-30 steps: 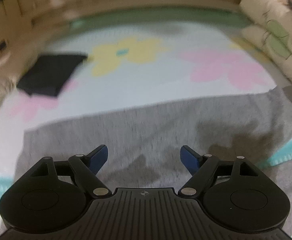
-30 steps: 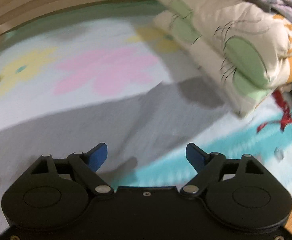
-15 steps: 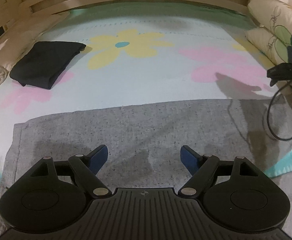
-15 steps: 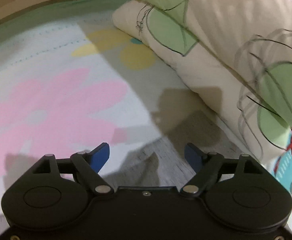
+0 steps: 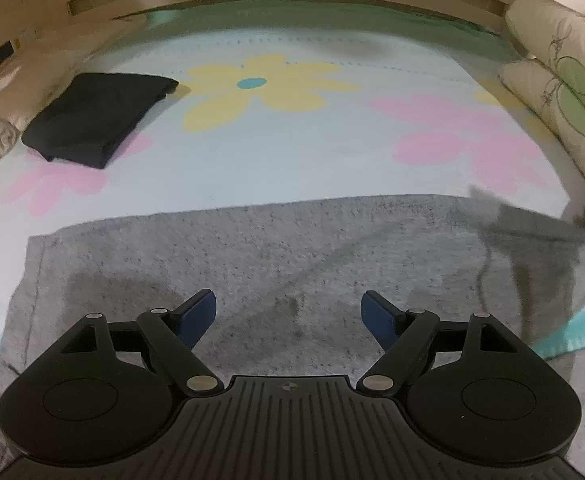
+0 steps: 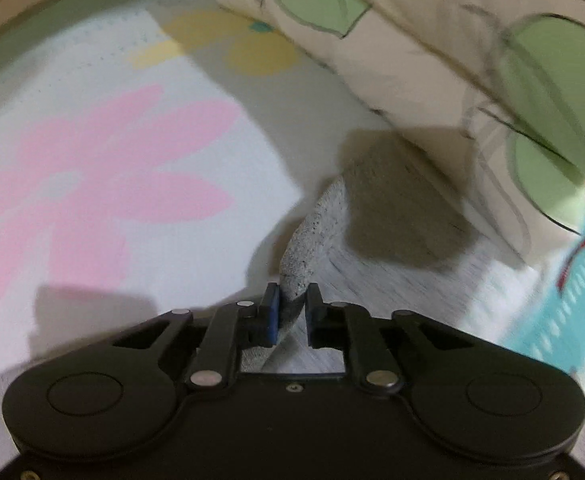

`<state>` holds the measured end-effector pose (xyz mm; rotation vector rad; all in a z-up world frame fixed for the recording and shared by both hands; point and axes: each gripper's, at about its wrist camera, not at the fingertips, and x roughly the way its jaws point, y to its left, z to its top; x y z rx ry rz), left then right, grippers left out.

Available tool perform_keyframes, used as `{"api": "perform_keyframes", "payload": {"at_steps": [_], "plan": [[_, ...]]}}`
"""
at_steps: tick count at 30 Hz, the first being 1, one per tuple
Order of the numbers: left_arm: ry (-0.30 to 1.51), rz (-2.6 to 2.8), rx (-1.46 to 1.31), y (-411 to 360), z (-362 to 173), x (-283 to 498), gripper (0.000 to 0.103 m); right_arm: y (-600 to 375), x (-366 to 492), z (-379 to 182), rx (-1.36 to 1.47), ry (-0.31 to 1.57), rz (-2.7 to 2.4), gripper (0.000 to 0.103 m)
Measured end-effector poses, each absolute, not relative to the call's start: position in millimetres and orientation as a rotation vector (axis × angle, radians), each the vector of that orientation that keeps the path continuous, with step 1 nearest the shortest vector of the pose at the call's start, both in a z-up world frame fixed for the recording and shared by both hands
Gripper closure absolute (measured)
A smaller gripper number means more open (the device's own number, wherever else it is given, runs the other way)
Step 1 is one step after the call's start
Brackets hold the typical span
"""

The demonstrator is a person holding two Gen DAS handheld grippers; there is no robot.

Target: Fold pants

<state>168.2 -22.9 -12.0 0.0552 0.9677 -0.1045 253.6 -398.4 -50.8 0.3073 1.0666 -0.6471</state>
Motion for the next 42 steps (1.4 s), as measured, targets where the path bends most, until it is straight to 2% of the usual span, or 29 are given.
{"api": "perform_keyframes", "payload": {"at_steps": [6, 13, 32, 33, 34, 36, 42], "plan": [[0.969, -0.125, 0.002, -19, -11, 168, 0.024, -389, 171, -29, 0.368, 1.076, -0.619, 0.086], [0.98, -0.129, -0.008, -20, -17, 179, 0.024, -378, 103, -38, 0.494, 1.132, -0.599, 0.086], [1.204, 0.021, -0.218, -1, -79, 277, 0.025, -383, 87, -56, 0.547, 1.177, -0.544, 0.085], [1.207, 0.014, -0.24, 0, -81, 281, 0.037, -385, 87, -56, 0.554, 1.176, -0.542, 0.085], [1.203, 0.005, -0.262, 1, -81, 284, 0.064, -385, 86, -55, 0.562, 1.175, -0.541, 0.085], [1.194, 0.002, -0.296, 3, -79, 288, 0.093, -386, 85, -54, 0.575, 1.171, -0.541, 0.085], [1.067, -0.01, -0.21, 2, -27, 259, 0.096, -389, 84, -49, 0.587, 1.155, -0.53, 0.084]]}}
